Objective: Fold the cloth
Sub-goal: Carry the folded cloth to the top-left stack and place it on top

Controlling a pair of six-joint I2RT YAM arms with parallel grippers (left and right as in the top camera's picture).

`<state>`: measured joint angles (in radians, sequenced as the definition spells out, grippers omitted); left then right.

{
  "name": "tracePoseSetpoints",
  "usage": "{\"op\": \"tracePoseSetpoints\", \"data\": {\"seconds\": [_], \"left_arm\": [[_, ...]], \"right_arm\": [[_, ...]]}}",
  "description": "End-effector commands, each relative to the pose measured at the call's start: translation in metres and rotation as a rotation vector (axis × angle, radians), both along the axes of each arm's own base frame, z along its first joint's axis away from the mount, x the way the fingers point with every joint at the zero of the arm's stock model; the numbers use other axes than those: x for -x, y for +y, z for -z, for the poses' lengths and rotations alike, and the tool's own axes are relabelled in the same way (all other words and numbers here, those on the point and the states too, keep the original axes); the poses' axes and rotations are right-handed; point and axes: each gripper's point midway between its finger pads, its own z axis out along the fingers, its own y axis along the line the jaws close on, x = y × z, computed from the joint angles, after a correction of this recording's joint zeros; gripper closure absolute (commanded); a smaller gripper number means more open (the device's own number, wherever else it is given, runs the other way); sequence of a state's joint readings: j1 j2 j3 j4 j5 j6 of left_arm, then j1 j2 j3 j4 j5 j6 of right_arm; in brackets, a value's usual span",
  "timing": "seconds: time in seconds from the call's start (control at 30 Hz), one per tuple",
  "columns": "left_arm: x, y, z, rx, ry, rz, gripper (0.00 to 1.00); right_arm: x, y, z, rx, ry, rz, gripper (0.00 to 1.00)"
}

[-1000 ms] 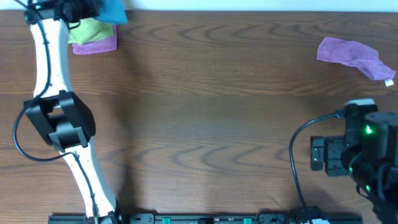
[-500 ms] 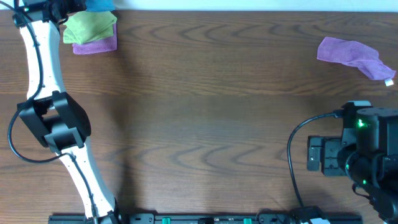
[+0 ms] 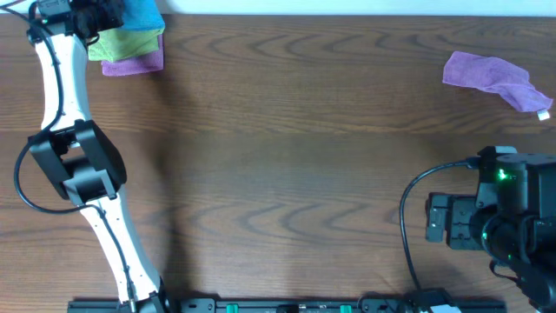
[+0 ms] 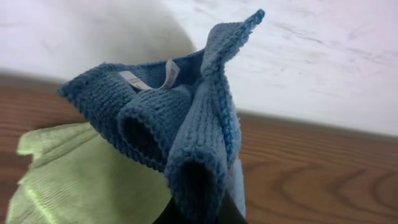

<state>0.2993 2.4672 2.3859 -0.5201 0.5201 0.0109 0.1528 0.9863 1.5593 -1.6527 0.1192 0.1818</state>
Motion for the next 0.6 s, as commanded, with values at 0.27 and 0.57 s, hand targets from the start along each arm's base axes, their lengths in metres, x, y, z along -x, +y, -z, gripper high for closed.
{"op": "tracePoseSetpoints", "data": {"seconds": [0.27, 0.57], "left_arm": [[0.0, 0.03, 0.011, -0.04, 0.016, -0.064, 0.94], [0.004, 0.06, 0.023, -0.154, 0.068, -0.203, 0.16]], "right_arm": [[0.002, 0.01, 0.001, -0.07, 0.007, 0.012, 0.01], [0.002, 0.019, 0.001, -0.119, 0.009, -0.006, 0.01]]}}
